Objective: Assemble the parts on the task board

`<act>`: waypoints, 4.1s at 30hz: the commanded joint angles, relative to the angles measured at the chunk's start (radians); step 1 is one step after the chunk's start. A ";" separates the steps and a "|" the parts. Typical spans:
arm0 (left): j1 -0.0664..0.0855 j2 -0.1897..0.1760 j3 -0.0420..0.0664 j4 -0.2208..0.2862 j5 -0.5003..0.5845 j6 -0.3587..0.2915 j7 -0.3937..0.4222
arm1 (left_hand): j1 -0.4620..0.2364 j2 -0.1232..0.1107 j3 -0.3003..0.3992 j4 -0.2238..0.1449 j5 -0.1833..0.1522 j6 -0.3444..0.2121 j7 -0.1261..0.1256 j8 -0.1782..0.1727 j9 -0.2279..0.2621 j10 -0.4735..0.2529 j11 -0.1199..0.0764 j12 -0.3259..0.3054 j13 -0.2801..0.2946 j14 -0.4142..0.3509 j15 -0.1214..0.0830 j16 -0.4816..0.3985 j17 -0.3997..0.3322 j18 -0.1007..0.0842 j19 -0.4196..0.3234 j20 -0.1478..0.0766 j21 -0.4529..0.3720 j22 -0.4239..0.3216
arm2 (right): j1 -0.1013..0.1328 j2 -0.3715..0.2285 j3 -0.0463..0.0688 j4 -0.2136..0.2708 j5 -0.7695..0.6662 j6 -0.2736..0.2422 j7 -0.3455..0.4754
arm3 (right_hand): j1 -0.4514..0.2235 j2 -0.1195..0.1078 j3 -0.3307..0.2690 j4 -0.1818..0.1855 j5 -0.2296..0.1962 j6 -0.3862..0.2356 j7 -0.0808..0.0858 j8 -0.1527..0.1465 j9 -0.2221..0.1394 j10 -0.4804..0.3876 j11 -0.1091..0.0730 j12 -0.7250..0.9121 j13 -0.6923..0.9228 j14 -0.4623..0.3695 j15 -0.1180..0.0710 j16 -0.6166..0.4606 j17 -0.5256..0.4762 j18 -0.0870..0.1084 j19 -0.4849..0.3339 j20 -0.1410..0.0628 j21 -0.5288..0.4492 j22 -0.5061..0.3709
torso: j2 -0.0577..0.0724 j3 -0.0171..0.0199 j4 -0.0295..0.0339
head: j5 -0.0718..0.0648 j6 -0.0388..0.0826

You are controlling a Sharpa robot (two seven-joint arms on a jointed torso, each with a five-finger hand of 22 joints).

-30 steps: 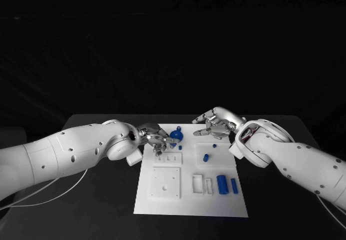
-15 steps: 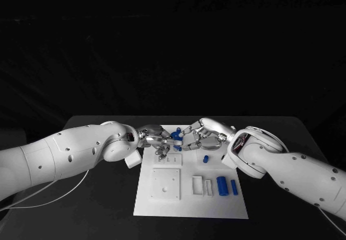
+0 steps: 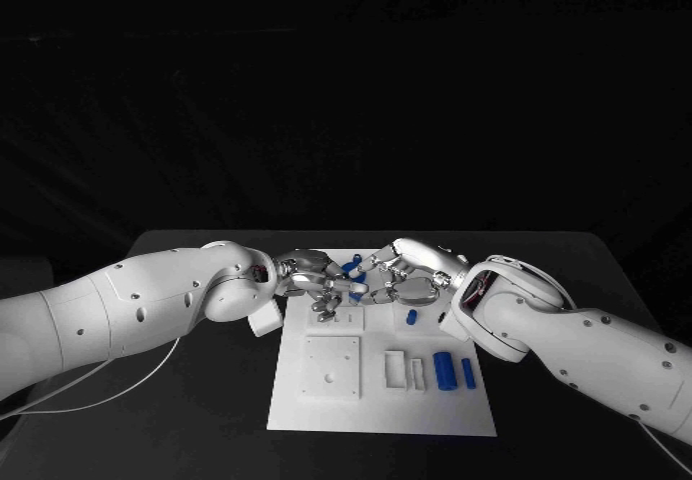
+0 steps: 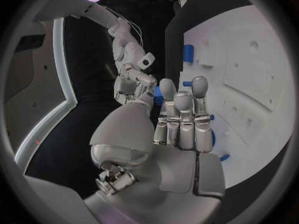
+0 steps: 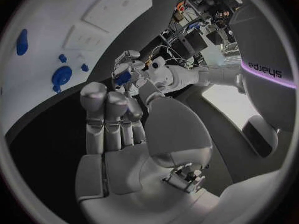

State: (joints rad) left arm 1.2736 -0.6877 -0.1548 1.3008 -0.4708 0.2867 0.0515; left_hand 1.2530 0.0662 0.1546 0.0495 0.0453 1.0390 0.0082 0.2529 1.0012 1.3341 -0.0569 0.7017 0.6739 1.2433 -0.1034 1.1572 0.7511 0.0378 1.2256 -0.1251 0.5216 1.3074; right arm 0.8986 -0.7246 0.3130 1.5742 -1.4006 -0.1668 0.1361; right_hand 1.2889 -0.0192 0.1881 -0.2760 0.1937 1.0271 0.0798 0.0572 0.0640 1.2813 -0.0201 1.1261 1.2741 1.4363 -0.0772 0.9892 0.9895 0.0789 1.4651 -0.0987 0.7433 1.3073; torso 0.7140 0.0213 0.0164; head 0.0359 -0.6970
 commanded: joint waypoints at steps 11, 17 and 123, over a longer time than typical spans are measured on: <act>0.001 0.004 0.001 0.004 0.012 0.043 0.031 | 0.074 0.070 0.000 -0.010 0.003 -0.005 -0.004 0.007 -0.002 -0.001 -0.004 0.004 -0.003 -0.004 -0.002 0.010 -0.004 -0.007 0.005 -0.001 -0.001 0.019 | -0.002 -0.003 -0.008 0.002 -0.029 0.063 0.015 | 0.001 -0.008 0.088 -0.005 -0.031 0.042 -0.003 0.005 0.001 -0.001 -0.003 0.001 0.006 -0.001 -0.007 -0.001 0.003 -0.011 0.055 -0.007 -0.001 0.085 | 0.000 -0.0006 0.0003 | 0.001 -0.006; 0.001 0.005 0.001 0.004 0.012 0.047 0.035 | 0.075 0.070 0.000 -0.012 0.003 -0.004 -0.004 0.007 -0.005 -0.001 -0.004 0.005 -0.003 -0.004 -0.002 0.012 -0.004 -0.006 0.005 -0.001 0.000 0.019 | -0.002 -0.003 -0.010 -0.001 -0.031 0.075 0.013 | -0.002 -0.002 0.093 -0.003 -0.034 0.055 0.000 0.005 0.001 -0.002 0.002 0.002 0.007 -0.002 -0.004 0.000 0.004 -0.010 0.055 -0.005 -0.001 0.085 | 0.000 -0.0004 0.0007 | 0.001 -0.006; 0.001 0.011 0.000 0.013 0.130 -0.173 0.004 | -0.128 -0.081 0.080 -0.090 0.331 0.020 0.002 -0.031 -0.250 -0.001 -0.003 -0.065 -0.066 -0.021 0.005 0.034 -0.050 0.002 0.005 0.009 -0.012 0.019 | -0.014 0.035 -0.010 0.001 -0.197 -0.163 -0.340 | -0.045 -0.041 0.046 0.188 -0.076 0.239 -0.049 0.006 0.076 0.035 -0.022 -0.004 0.022 0.013 -0.021 -0.015 0.015 -0.015 0.059 -0.021 0.021 0.037 | 0.000 0.0005 -0.0002 | 0.001 0.001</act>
State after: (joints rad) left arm 1.2720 -0.6819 -0.1576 1.3112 -0.3583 0.1093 0.0429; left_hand 1.1337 -0.0138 0.2275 -0.0406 0.3766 1.0655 0.0081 0.2239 0.7528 1.3378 -0.0606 0.6320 0.6087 1.2288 -0.0963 1.1851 0.7023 0.0379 1.2330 -0.1177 0.5032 1.3073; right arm 0.8869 -0.6907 0.3042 1.5747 -1.5819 -0.3359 -0.1896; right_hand 1.2387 -0.0646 0.2295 -0.0871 0.1113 1.2618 0.0319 0.0567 0.1391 1.3117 -0.0429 1.1260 1.2972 1.4452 -0.0926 0.9788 1.0060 0.0767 1.4666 -0.1142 0.7583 1.3073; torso 0.7142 0.0212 0.0164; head 0.0371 -0.6946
